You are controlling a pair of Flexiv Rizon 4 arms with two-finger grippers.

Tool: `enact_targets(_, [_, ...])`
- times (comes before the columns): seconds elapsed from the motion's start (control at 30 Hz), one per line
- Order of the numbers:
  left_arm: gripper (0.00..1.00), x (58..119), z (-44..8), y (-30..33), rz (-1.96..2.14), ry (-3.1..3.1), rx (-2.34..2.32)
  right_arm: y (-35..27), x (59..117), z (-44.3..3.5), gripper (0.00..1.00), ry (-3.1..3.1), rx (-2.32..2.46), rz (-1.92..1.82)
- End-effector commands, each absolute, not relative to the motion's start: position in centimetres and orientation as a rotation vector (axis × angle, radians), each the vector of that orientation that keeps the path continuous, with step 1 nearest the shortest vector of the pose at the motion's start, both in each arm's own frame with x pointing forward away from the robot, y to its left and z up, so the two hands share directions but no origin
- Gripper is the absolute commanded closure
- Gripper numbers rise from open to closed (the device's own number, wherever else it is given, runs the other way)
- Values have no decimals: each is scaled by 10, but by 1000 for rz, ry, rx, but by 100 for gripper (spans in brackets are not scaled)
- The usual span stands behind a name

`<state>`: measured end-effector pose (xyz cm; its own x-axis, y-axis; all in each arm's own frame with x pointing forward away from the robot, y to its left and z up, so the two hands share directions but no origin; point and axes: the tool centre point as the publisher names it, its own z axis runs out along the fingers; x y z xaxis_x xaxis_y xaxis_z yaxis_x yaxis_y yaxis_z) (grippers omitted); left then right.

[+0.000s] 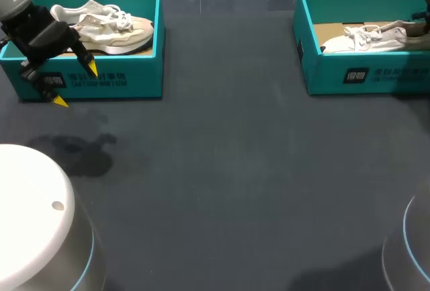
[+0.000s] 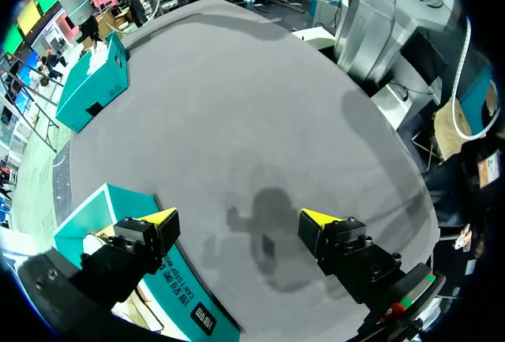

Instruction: Take the shoe out of the shoebox, open the shoe tongue, remove and reinsert the insole, then place the shoe into the shoebox

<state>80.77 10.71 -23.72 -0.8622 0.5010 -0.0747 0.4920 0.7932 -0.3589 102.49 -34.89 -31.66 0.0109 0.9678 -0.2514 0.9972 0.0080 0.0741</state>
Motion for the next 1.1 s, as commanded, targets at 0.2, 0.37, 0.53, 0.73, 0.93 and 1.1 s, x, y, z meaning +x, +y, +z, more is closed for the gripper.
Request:
enact_targets(0.2, [0, 807, -237, 108, 577, -2953, -819, -348, 1026, -338, 100, 2080, 2055, -174])
enact_targets(0.37, [0, 807, -237, 108, 577, -2953, -819, -346, 1027, -346, 100, 2092, 2047, -181])
enact_targets(0.53, [0, 807, -237, 108, 577, -2953, -819, -347, 1029, -354, 100, 2096, 2061, -195])
enact_targets(0.73, [0, 807, -237, 108, 577, -2953, -819, -345, 1031, -363, 100, 2108, 2070, -201])
enact_targets(0.93, [0, 807, -237, 108, 577, -2953, -819, -343, 1032, -371, 100, 2120, 2080, -212])
enact_targets(1.1, [0, 807, -237, 108, 577, -2953, -819, -343, 1032, -377, 100, 2127, 2089, -221])
